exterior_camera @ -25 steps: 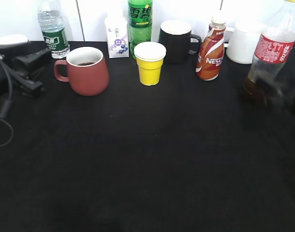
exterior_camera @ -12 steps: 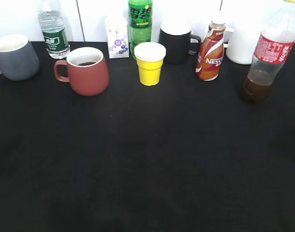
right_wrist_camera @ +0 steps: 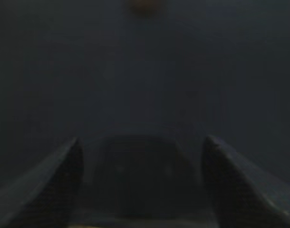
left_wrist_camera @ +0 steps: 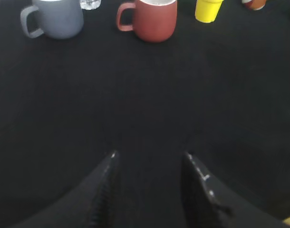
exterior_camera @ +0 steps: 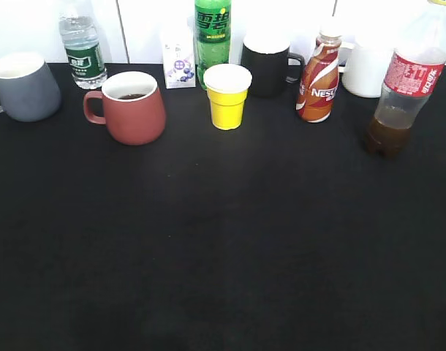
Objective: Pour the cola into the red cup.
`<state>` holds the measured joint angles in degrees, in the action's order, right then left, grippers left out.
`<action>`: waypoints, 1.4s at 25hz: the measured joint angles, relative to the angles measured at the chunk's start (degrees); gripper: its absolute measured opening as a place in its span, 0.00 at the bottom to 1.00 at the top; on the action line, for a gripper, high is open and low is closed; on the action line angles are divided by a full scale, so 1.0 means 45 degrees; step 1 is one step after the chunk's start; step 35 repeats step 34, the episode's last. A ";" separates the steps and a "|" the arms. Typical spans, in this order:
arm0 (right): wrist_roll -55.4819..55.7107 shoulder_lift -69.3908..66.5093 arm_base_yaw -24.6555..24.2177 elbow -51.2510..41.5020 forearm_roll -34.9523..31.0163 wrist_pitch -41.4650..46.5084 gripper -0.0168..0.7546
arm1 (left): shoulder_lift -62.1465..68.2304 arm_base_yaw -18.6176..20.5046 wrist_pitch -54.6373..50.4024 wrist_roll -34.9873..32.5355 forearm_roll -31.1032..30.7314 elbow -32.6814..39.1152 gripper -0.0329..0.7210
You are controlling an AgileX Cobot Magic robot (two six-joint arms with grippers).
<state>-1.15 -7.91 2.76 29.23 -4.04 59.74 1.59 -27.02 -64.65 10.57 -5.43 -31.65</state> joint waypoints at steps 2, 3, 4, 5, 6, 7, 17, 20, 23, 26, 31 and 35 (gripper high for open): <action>0.1502 0.0000 0.0000 -0.0061 0.1199 0.0000 0.78 | -0.0420 0.0000 0.0474 -0.0483 0.0087 0.0276 0.48; 0.1695 0.0000 0.0000 -0.0061 0.1355 0.0000 0.78 | -0.0445 0.0000 0.0646 -0.0779 0.0172 0.0392 0.48; 0.1749 0.0000 0.0000 -0.0061 0.1417 0.0000 0.77 | -0.0445 0.0000 0.0707 -0.1117 0.0371 0.0407 0.48; 0.1775 0.0000 0.0000 -0.0061 0.1427 0.0000 0.77 | -0.0445 0.0000 0.0731 -0.1346 0.0508 0.0407 0.48; 0.1790 0.0000 0.0000 -0.0061 0.1427 0.0000 0.77 | -0.0445 0.0000 0.0759 -0.1478 0.0557 0.0407 0.48; 0.1800 0.0000 0.0000 -0.0061 0.1427 0.0000 0.77 | -0.0445 0.0000 0.0773 -0.1530 0.0570 0.0407 0.48; 0.1800 0.1320 0.0000 -0.0061 0.1427 0.0000 0.77 | -0.0445 0.2077 0.0787 -0.1580 0.0570 0.0407 0.47; 0.1823 0.1834 0.0000 -0.0061 0.1427 0.0000 0.76 | -0.0445 0.4282 0.0787 -0.1580 0.0570 0.0407 0.44; 0.1823 0.1865 -0.0012 -0.0061 0.1427 -0.0001 0.76 | -0.0445 0.5012 0.0787 -0.1580 0.0570 0.0407 0.43; 0.1823 0.1865 -0.0012 -0.0061 0.1427 -0.0001 0.76 | -0.0445 0.5035 0.0787 -0.1580 0.0570 0.0407 0.38; 0.1827 0.1865 -0.0012 -0.0061 0.1427 -0.0001 0.76 | -0.0445 0.5035 0.0787 -0.1580 0.0570 0.0407 0.36; 0.1827 0.1865 -0.0012 -0.0061 0.1427 -0.0001 0.76 | -0.0445 0.5035 0.0787 -0.1596 0.0570 0.0407 0.36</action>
